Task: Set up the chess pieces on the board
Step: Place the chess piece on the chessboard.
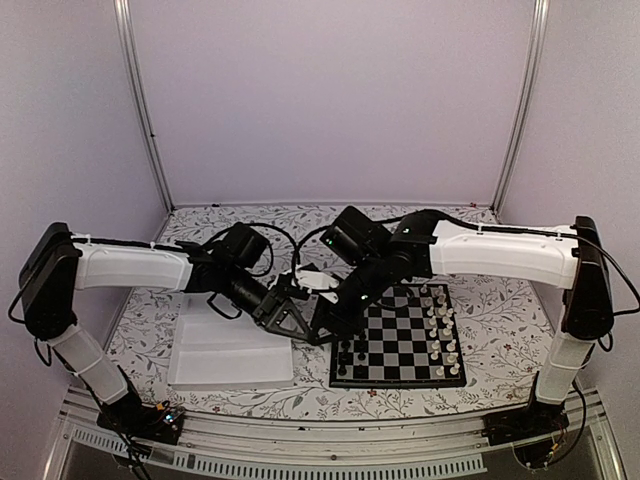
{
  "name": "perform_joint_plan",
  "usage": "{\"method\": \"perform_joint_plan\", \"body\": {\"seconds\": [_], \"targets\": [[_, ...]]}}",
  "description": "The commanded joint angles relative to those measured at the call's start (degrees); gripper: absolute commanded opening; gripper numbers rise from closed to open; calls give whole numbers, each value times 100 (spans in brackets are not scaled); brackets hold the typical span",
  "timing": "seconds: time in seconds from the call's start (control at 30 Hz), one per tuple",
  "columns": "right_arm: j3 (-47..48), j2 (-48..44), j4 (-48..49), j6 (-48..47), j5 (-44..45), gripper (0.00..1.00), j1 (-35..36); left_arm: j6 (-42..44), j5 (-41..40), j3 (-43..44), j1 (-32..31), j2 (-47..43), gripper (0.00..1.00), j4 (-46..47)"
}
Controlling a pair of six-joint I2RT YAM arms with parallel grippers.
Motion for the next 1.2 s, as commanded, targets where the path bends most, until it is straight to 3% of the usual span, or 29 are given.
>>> {"method": "perform_joint_plan", "body": {"seconds": [0.0,0.23,0.43,0.67,0.83,1.0,1.17], "targets": [[-42,94,-20,-49,237,39,60,154,178,156,84,98,11,-97],[-80,74,20,-50,425,34,69,155,367,205,84,175,11,-99],[-96,100,37,-51,539,15,91,180,418,245,84,226,11,-139],[-231,-38,132,13,656,5,87,317,285,282,116,175,20,-330],[-336,-130,156,143,556,3,29,328,83,164,240,-86,26,-351],[-479,-318,488,573,-114,3,-369,97,-747,-260,389,-826,26,8],[-527,-478,1066,1316,-1125,3,-769,-90,-2551,-789,268,-1941,31,971]]}}
